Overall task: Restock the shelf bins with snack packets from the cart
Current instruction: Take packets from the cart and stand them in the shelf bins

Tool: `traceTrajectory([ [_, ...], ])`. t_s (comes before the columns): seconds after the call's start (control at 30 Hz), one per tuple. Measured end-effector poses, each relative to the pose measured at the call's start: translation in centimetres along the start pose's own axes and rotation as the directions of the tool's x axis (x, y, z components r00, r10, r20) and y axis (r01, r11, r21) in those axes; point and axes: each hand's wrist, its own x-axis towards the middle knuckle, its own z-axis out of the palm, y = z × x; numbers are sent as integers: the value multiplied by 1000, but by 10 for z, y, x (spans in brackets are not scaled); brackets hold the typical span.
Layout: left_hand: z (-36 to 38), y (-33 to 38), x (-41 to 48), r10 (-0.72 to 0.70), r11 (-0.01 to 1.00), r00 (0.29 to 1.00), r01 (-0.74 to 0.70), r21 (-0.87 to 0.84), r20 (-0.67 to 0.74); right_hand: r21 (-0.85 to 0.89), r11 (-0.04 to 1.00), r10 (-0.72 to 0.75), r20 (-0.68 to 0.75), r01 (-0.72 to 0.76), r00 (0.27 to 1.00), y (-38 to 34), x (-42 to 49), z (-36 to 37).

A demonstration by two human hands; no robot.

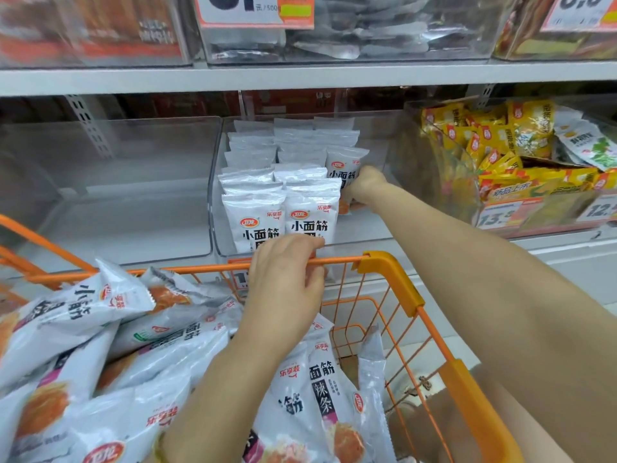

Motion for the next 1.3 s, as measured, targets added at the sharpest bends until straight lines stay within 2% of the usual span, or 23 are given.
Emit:
traceTrajectory([
  [0.17, -2, 2, -1, -1, 1000, 1000, 2, -10, 9, 21, 1000, -22, 15, 21, 1000, 2, -3, -2],
  [0.27, -3, 3, -1, 5, 1000, 1000, -5, -6, 13, -34, 999, -22, 0, 22, 1000, 0, -12, -10],
  [0.37, -6, 5, -2, -1, 1000, 1000, 1, -9, 27, -48, 995, -89, -144, 83, 986, -5, -38, -34],
  [0.43, -7, 6, -1, -1, 1000, 999, 2, -6, 34, 43, 975, -201, -223, 216, 954, -8, -78, -57],
  [0.5, -6, 6, 0, -9, 1000, 999, 9, 7, 35, 144, 926, -339, -91, 349, 936, -6, -128, -73],
  [0.53, -6, 6, 1, -17, 1000, 999, 17, 12, 34, 130, 911, -399, 43, 391, 916, -4, -154, -75],
  [0.57, -6, 6, 1, -26, 1000, 999, 25, 14, 31, 34, 895, -442, 198, 444, 875, -1, -175, -73],
  [0.6, -6, 7, 1, -34, 999, 999, 34, 12, 31, -140, 830, -467, 352, 539, 811, 4, -189, -67],
  [0.67, -6, 7, 1, -42, 999, 998, 42, 9, 38, -426, 550, -383, 636, 719, 670, 13, -205, -42],
  [0.73, -7, 8, 0, -37, 999, 999, 37, 6, 39, -518, 311, -212, 779, 797, 590, 30, -205, -12],
  [0.8, -7, 8, 0, -41, 999, 998, 41, 1, 44, -600, 182, -122, 772, 779, 623, 49, -193, 10],
  [0.9, -8, 8, -1, -44, 999, 998, 44, -8, 47, -676, -34, -115, 734, 736, 669, 67, -180, 31],
  [0.97, -8, 8, 0, -45, 999, 998, 46, -15, 45, -681, -151, -48, 729, 716, 683, 73, -176, 42],
  [1.07, -7, 8, 0, -53, 998, 998, 54, -28, 36, -657, -254, 31, 728, 710, 685, 77, -178, 53],
  [1.3, -7, 11, 1, -63, 998, 998, 63, -29, 14, -665, -251, -10, 728, 703, 686, 65, -179, 44],
])
